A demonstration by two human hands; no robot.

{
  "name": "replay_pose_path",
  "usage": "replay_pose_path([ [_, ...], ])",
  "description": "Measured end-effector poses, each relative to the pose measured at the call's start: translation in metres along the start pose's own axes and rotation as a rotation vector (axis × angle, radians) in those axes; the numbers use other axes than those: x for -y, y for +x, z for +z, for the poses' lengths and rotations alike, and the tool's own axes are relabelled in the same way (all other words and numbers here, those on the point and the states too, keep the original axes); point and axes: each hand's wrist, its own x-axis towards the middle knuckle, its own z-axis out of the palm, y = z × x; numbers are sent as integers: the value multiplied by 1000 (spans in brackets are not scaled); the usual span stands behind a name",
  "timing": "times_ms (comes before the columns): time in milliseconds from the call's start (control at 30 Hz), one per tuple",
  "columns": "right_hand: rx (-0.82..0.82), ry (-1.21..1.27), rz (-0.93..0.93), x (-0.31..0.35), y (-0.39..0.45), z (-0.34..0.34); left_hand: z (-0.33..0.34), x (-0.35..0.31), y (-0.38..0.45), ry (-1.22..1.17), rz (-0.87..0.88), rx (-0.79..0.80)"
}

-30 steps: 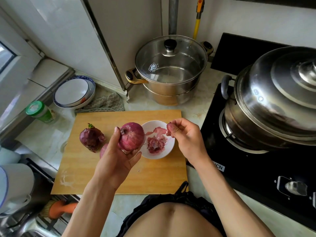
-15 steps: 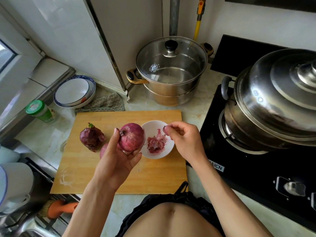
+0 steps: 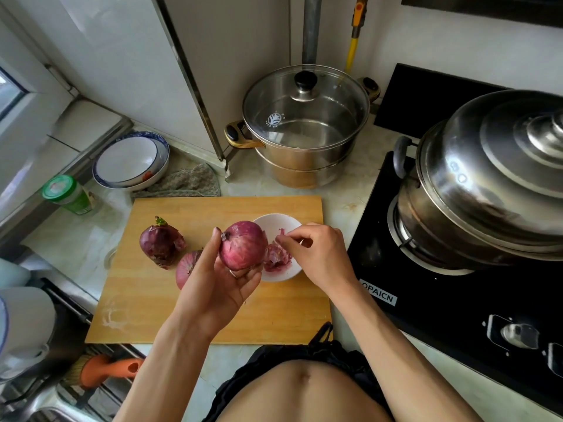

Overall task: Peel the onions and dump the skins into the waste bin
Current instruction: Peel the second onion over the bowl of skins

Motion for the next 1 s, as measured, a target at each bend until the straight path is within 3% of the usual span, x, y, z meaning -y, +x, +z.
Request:
replay_pose_path([
  [333, 13, -5, 36, -4, 0, 4, 4, -1, -1, -63, -24, 23],
  [567, 158, 400, -22, 23, -5, -10, 8, -3, -4, -66, -18, 46],
  [1000, 229, 453, -97, 29, -5, -12, 15, -1, -9, -4, -24, 52],
])
